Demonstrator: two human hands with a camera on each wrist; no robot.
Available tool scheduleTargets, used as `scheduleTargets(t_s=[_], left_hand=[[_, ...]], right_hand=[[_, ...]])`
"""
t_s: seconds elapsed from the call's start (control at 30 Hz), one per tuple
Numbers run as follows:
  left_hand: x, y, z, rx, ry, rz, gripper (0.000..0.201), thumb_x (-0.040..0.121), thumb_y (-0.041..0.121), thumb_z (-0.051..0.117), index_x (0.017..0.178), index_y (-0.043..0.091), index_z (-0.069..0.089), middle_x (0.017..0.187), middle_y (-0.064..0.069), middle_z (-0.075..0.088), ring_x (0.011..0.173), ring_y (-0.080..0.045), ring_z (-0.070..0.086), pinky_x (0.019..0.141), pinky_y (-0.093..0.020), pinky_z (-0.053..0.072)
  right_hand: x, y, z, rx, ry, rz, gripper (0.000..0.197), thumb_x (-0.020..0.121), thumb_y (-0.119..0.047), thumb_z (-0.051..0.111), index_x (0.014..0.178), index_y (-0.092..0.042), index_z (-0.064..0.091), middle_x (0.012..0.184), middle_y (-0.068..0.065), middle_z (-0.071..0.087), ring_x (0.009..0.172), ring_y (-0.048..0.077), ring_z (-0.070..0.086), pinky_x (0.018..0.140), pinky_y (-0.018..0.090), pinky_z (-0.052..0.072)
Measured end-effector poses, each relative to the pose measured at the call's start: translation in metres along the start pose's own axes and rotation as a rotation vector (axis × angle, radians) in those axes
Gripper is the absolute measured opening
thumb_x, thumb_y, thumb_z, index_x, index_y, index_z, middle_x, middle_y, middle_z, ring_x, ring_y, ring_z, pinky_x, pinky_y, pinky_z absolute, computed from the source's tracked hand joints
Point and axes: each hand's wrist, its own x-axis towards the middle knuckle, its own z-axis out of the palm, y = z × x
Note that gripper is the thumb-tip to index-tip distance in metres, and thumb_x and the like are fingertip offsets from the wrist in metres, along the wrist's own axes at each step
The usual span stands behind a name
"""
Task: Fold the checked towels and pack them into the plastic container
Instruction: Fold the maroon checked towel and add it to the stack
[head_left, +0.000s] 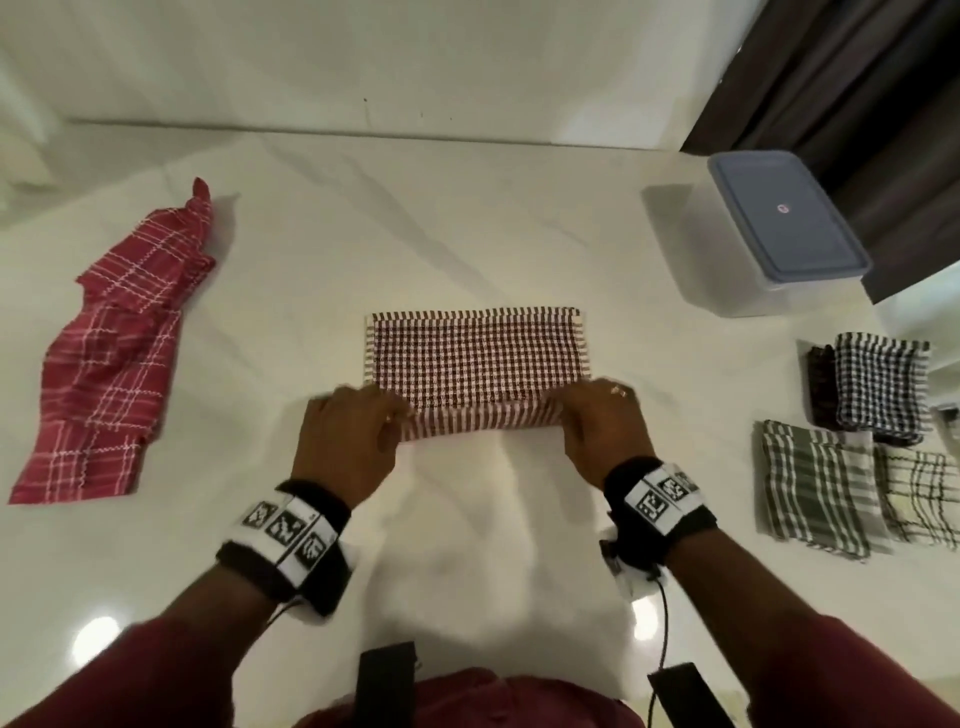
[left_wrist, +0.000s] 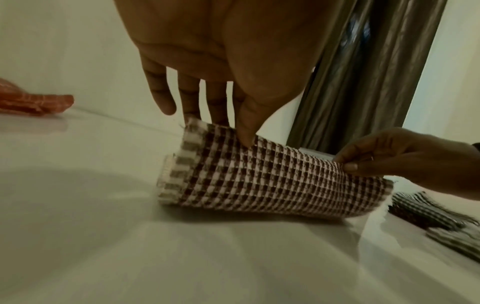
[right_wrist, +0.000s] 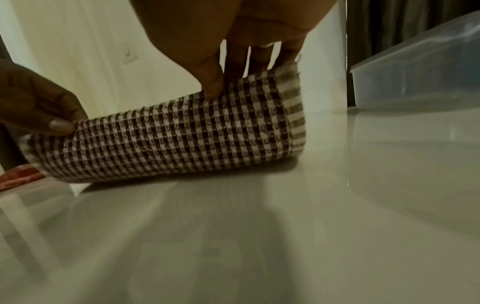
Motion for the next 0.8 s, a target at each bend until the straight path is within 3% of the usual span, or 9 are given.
scheduleTargets(t_s=[0.13, 0.23, 0.37, 0.5, 0.63, 0.8], left_hand=[[0.067, 0.002, -0.027, 0.027, 0.076, -0.018, 0.017, 0.088, 0.021, 0.056, 0.096, 0.025, 0.07, 0.089, -0.003, 0.068, 0.083, -0.032, 0.06, 0.079, -0.041, 0.041], [0.11, -0.004, -0.025, 0.027, 0.026, -0.073, 0.024, 0.093, 0.021, 0.049, 0.104, 0.028, 0.069, 0.096, -0.003, 0.066, 0.094, -0.03, 0.059, 0.087, -0.04, 0.036], [0.149, -0.016, -0.009, 0.026, -0.085, -0.17, 0.029, 0.095, 0.021, 0.042, 0.107, 0.031, 0.067, 0.105, -0.001, 0.064, 0.102, -0.026, 0.056, 0.094, -0.039, 0.031], [0.166, -0.029, 0.013, 0.024, -0.145, -0.212, 0.029, 0.093, 0.02, 0.043, 0.105, 0.031, 0.067, 0.108, 0.0, 0.065, 0.103, -0.025, 0.058, 0.093, -0.038, 0.034], [0.174, -0.037, 0.032, -0.04, -0.199, -0.23, 0.028, 0.094, 0.02, 0.043, 0.106, 0.028, 0.066, 0.11, -0.002, 0.064, 0.104, -0.027, 0.056, 0.092, -0.039, 0.038], [0.171, -0.039, 0.033, -0.042, -0.149, -0.2, 0.026, 0.094, 0.021, 0.046, 0.114, 0.023, 0.063, 0.115, -0.005, 0.061, 0.107, -0.028, 0.053, 0.091, -0.041, 0.039]], right_hand=[[0.068, 0.003, -0.015, -0.122, -0.001, 0.058, 0.031, 0.078, -0.014, 0.047, 0.1, -0.018, 0.07, 0.095, 0.004, 0.069, 0.089, 0.03, 0.062, 0.097, 0.04, 0.032], [0.113, 0.002, -0.016, -0.211, -0.14, 0.147, 0.031, 0.083, -0.012, 0.048, 0.107, -0.021, 0.066, 0.102, 0.003, 0.066, 0.101, 0.026, 0.059, 0.104, 0.037, 0.022], [0.149, 0.009, 0.0, -0.267, -0.242, 0.176, 0.034, 0.082, -0.01, 0.048, 0.109, -0.023, 0.064, 0.105, 0.001, 0.063, 0.105, 0.022, 0.056, 0.107, 0.036, 0.016], [0.167, 0.019, 0.026, -0.271, -0.312, 0.196, 0.032, 0.083, -0.011, 0.048, 0.108, -0.023, 0.064, 0.107, 0.001, 0.061, 0.107, 0.022, 0.055, 0.109, 0.036, 0.017], [0.173, 0.03, 0.044, -0.213, -0.361, 0.242, 0.03, 0.086, -0.012, 0.048, 0.11, -0.022, 0.063, 0.108, 0.002, 0.059, 0.106, 0.024, 0.054, 0.099, 0.037, 0.031], [0.173, 0.03, 0.048, -0.129, -0.214, 0.256, 0.031, 0.09, -0.015, 0.048, 0.119, -0.023, 0.059, 0.114, 0.001, 0.062, 0.109, 0.024, 0.055, 0.107, 0.042, 0.027]])
